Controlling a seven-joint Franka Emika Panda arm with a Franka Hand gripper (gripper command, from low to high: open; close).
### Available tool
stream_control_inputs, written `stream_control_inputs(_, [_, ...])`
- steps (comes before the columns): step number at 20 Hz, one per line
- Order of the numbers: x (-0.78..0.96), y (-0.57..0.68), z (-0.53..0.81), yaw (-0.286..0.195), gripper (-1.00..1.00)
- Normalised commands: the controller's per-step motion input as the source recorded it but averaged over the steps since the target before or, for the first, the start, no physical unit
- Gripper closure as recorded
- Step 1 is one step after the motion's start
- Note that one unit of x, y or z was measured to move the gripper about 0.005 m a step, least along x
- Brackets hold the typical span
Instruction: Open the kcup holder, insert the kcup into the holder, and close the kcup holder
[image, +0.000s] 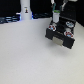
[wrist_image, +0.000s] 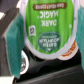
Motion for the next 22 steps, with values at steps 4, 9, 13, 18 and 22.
stream_control_inputs(4, [0.52,0.52,0.18,-0.002,1.00])
stream_control_inputs(9, [0.36,0.46,0.09,0.000,1.00])
stream_control_inputs(13, [0.01,0.08,-0.10,0.012,1.00])
stream_control_inputs(18, [-0.03,0.02,-0.24,0.009,1.00])
stream_control_inputs(22, [0.01,-0.01,-0.25,0.006,1.00])
